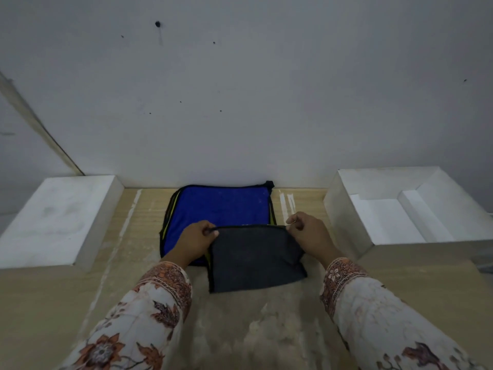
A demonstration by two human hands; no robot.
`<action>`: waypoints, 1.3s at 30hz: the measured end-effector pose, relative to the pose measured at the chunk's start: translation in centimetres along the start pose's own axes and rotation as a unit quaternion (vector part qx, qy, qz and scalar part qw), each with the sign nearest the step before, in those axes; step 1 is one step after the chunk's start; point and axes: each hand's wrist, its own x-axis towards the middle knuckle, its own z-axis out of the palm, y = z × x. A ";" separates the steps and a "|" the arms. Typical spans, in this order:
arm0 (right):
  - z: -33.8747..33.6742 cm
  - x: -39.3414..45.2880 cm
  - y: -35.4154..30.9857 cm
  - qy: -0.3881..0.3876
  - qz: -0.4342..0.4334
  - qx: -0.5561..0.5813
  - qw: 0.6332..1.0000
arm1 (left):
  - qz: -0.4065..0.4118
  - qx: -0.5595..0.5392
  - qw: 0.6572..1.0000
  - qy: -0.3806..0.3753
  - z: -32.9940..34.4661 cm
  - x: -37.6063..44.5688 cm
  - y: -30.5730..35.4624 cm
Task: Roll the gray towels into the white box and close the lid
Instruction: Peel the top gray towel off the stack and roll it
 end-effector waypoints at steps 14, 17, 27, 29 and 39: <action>3.2 -4.0 4.2 0.027 0.082 -0.074 0.994 | -0.041 0.247 0.965 0.081 5.1 -4.2 -2.3; 3.5 -4.6 4.6 0.022 0.041 -0.048 0.998 | -0.053 0.163 0.983 0.070 5.5 -5.2 -2.8; 2.1 -5.1 4.7 -0.065 0.040 0.014 0.997 | -0.165 -0.019 0.983 -0.073 3.6 -4.8 -3.3; 1.8 -5.0 4.7 -0.102 0.061 -0.027 0.993 | -0.171 0.053 0.976 -0.128 2.7 -4.7 -3.3; 2.6 -3.0 4.7 0.015 0.071 -0.136 0.988 | 0.044 0.225 0.969 0.094 3.9 -1.8 -0.5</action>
